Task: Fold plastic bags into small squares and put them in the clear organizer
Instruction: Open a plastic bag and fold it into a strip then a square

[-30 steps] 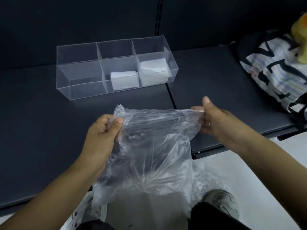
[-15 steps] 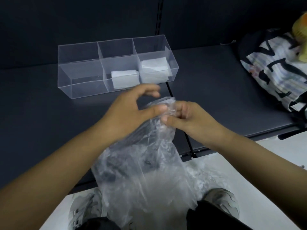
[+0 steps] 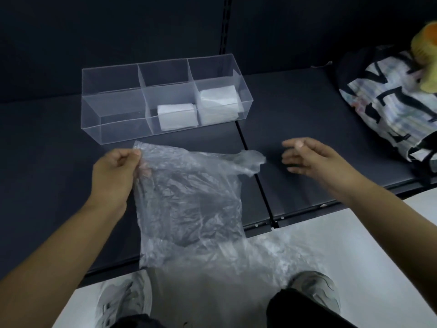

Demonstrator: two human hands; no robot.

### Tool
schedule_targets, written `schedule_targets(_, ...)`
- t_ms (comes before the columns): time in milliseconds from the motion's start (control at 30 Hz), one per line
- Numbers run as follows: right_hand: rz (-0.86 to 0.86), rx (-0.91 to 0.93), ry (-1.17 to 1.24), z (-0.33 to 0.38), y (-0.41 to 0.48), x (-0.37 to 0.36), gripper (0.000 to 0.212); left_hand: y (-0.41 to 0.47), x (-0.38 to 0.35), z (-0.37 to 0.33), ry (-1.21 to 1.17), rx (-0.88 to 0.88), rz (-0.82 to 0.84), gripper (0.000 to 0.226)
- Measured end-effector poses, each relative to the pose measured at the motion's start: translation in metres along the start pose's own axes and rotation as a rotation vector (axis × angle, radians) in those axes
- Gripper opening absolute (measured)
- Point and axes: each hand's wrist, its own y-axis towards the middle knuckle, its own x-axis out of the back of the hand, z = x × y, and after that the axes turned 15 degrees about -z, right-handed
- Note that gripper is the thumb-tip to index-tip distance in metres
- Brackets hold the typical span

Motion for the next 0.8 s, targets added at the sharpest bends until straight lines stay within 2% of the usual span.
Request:
schedule_targets(100,0.225,0.221,-0.170,0.012,-0.009,-0.005,0.057,-0.002,-0.002,-0.001,-0.021,-0.001,-0.009,0.009)
schedule_targets(200,0.295,0.454,-0.403,0.025,-0.010,-0.023,0.076,-0.003,-0.002,-0.002,-0.040,0.020,-0.012,0.007)
schedule_targets(267,0.291,0.599,-0.520,0.029,-0.010,-0.037,0.071,-0.003,-0.003,-0.003,-0.047,0.024,-0.011,0.008)
schedule_targets(367,0.207,0.732,-0.572,0.027,-0.010,-0.053,0.046,-0.003,-0.003,-0.003,-0.037,0.019,-0.011,0.009)
schedule_targets(467,-0.045,0.727,-0.377,0.022,-0.011,-0.055,0.016,-0.002,-0.001,-0.001,-0.037,0.014,-0.009,0.011)
schedule_targets(533,-0.230,0.630,-0.244,0.018,-0.010,-0.053,0.011,-0.001,-0.001,0.000,-0.026,0.011,-0.013,0.011)
schedule_targets(600,-0.331,0.504,-0.122,0.017,-0.008,-0.050,0.010,0.000,-0.001,0.000,-0.021,0.013,-0.016,0.010)
schedule_targets(633,-0.336,0.465,-0.088,0.017,-0.006,-0.048,0.012,0.000,-0.001,0.000,-0.024,0.017,-0.017,0.010)
schedule_targets(700,-0.235,0.420,-0.057,0.019,-0.002,-0.040,0.013,0.001,0.000,0.000,-0.039,0.039,-0.025,0.010)
schedule_targets(800,0.096,0.381,-0.045,0.022,0.000,-0.023,0.007,0.008,0.004,0.002,-0.012,0.065,-0.039,0.008)
